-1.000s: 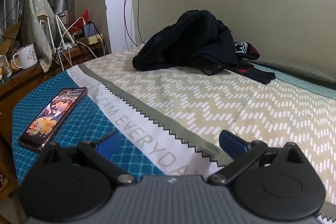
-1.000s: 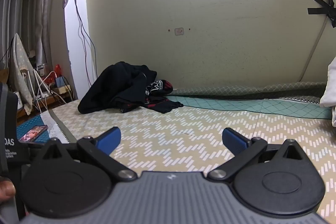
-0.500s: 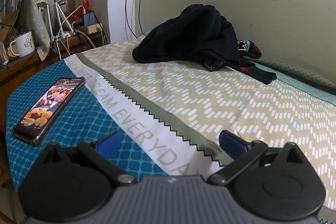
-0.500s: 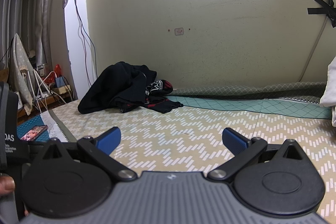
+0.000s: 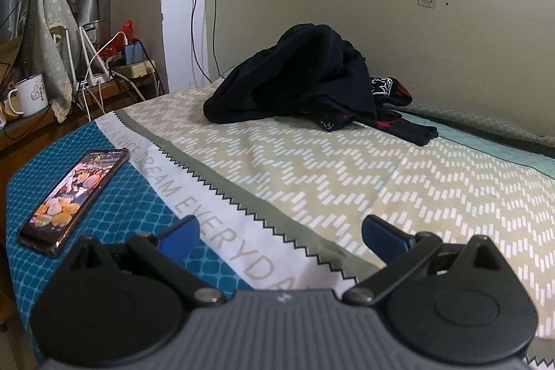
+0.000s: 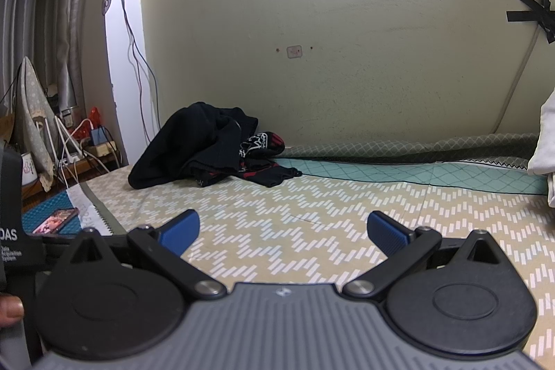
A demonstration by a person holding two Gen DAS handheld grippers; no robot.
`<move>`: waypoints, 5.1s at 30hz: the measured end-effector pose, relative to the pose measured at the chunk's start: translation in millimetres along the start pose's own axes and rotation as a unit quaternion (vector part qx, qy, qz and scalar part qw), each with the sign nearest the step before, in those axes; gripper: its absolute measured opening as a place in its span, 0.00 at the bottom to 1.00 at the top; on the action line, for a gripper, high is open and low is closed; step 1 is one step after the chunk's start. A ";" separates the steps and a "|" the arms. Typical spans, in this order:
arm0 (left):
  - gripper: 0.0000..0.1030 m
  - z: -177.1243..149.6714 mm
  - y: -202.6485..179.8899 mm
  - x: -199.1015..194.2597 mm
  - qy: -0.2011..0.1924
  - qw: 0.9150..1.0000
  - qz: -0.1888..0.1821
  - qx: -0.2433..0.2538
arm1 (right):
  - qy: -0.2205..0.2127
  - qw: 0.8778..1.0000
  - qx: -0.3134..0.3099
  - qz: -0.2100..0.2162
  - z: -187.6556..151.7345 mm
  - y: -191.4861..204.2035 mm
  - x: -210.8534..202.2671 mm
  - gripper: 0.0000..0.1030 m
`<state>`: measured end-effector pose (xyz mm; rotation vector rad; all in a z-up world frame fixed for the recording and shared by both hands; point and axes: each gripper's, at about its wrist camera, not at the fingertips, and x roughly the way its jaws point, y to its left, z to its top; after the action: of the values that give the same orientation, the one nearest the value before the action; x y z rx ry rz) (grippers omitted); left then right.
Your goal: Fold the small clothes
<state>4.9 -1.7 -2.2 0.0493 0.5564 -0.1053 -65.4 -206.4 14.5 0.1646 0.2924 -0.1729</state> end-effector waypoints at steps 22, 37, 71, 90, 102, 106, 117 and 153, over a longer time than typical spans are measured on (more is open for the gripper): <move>1.00 -0.9 3.7 2.0 0.010 1.000 -0.004 -0.005 | 0.000 1.000 0.001 0.000 0.0 0.0 0.1 0.95; 1.00 -0.8 1.1 8.3 0.031 0.999 -0.006 0.001 | 0.000 1.000 0.002 0.000 -0.3 0.0 -0.1 0.95; 1.00 20.7 50.3 25.0 0.074 0.990 -0.123 -0.007 | 0.062 0.988 0.140 0.006 -0.8 -43.6 21.8 0.95; 1.00 63.3 102.4 102.5 0.011 0.989 -0.131 -0.071 | 0.148 0.984 0.092 0.041 101.6 74.7 278.2 0.72; 1.00 61.5 106.9 106.3 0.031 0.985 -0.148 -0.086 | 0.125 0.966 0.178 0.139 126.6 77.0 244.7 0.07; 1.00 61.8 114.5 105.9 0.033 0.982 -0.153 -0.107 | 0.057 0.960 0.198 0.189 148.9 64.7 158.7 0.07; 1.00 62.9 124.0 62.9 -0.071 0.968 -0.212 -0.115 | -0.031 0.986 0.105 0.127 99.3 2.6 -82.0 0.04; 0.13 57.8 174.2 -28.1 0.088 0.896 -0.432 0.054 | 0.188 0.916 0.073 0.346 -21.2 -13.2 -65.6 0.53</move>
<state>31.2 169.4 64.8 -0.0867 0.7225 -1.0113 -135.5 -205.8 12.4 0.4413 0.5869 0.5503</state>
